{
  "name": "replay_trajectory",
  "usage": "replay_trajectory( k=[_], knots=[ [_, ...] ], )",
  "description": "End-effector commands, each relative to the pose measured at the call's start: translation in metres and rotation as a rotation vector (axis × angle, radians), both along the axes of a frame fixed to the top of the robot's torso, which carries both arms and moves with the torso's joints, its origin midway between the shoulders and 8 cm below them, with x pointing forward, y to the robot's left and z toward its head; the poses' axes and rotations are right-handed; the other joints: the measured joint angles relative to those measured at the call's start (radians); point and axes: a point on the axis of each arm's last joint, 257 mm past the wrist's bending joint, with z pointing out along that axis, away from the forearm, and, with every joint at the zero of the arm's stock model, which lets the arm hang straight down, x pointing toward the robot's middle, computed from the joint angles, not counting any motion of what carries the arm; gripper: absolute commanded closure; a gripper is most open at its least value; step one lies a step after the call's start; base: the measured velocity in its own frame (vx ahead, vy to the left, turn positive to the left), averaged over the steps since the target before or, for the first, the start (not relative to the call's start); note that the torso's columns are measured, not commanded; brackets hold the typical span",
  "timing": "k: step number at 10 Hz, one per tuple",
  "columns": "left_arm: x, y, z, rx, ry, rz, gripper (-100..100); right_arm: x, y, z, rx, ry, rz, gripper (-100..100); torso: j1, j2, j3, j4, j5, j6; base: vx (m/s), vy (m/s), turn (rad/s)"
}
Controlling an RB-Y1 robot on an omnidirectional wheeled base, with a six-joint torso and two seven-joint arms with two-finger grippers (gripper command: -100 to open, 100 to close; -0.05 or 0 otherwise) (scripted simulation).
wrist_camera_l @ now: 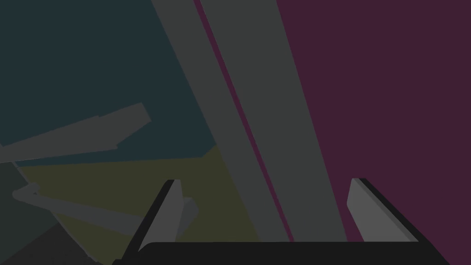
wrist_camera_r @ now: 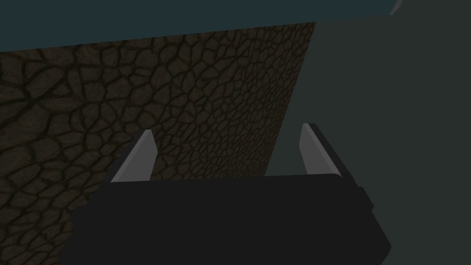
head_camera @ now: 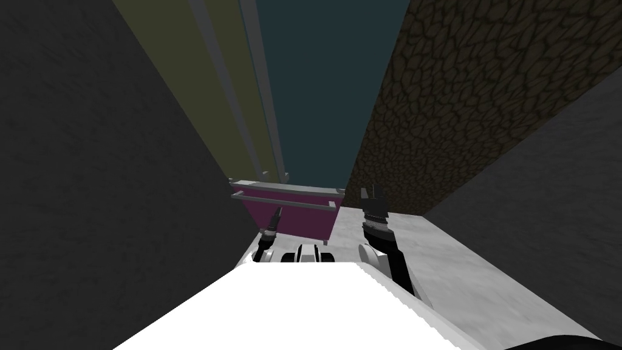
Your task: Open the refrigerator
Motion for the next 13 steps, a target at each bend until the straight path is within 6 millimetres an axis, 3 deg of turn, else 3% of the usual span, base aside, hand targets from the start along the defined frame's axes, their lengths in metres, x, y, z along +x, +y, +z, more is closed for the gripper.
replay_trajectory(
  k=[1, 7, 13],
  knots=[
    [-0.001, -0.009, -0.012, -0.013, 0.02, -0.007, -100, 0.0, 0.0, 0.0, 0.0, 0.0, 0.0, 0, 0.0, 0.001, 0.001, 0.0, 0.0, 0.0, 0.047, 0.002, -0.014],
    [-0.004, -0.021, -0.021, -0.038, 0.04, -0.015, -100, 0.0, 0.0, 0.0, 0.0, 0.0, 0.0, 0, -0.001, -0.001, -0.001, 0.0, 0.0, 0.0, 0.033, -0.002, -0.005],
    [0.035, -0.021, -0.002, -0.039, 0.04, -0.02, -100, 0.0, 0.0, 0.0, 0.0, 0.0, 0.0, 0, -0.001, -0.002, -0.001, 0.0, 0.0, 0.0, -0.018, -0.011, 0.007]
  ],
)
